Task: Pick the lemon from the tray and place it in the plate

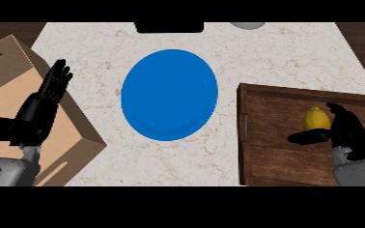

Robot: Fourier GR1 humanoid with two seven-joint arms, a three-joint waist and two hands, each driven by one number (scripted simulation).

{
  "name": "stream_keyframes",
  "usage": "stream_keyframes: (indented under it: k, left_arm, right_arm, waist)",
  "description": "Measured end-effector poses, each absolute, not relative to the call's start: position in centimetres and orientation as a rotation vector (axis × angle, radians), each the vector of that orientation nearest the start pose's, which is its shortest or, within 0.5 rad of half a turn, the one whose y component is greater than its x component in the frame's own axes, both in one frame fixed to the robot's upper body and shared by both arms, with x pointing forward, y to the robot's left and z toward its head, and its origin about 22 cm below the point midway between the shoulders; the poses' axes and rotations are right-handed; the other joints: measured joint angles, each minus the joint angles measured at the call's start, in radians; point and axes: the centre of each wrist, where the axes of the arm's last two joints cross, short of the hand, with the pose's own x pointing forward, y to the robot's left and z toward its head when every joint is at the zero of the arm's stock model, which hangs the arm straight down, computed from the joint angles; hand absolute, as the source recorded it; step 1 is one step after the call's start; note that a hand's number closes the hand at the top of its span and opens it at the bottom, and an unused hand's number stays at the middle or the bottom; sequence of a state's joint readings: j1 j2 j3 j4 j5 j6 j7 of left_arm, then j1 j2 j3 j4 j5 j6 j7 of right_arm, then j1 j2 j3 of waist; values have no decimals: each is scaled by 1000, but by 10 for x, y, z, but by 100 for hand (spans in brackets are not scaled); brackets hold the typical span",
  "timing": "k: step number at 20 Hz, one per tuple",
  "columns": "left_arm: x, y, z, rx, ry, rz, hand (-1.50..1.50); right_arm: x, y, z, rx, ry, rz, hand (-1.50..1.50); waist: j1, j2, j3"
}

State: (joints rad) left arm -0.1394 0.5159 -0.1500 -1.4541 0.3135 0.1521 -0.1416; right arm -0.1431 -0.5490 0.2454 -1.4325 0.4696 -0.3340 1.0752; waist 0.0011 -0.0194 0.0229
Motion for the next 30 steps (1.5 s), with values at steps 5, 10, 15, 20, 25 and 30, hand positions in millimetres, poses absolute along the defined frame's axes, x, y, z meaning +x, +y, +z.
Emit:
stream_keyframes:
  k: [5,10,15,20,25,30]
  left_arm:
    - [272,309,41,182,-1691,-181,0]
    - [273,310,41,184,-1682,-180,0]
    - [273,312,42,191,-1668,-182,0]
    - [272,314,43,191,-1653,-172,0]
    - [269,316,40,203,-1652,-164,0]
    - [267,318,39,210,-1654,-160,0]
  right_arm:
    - [273,-304,26,-1012,-635,221,150]
    - [273,-305,25,-1018,-660,240,150]
    - [271,-296,29,-1104,-739,336,150]
    - [247,-267,27,-1076,-963,620,150]
    - [219,-249,36,-1020,-1162,762,150]
    - [198,-235,63,-1025,-1303,791,150]
  waist:
    - [1,-5,-4]
    - [-2,-6,-4]
    - [-5,-7,-4]
    - [-11,-7,-7]
    - [-22,-5,1]
    - [-28,-5,4]
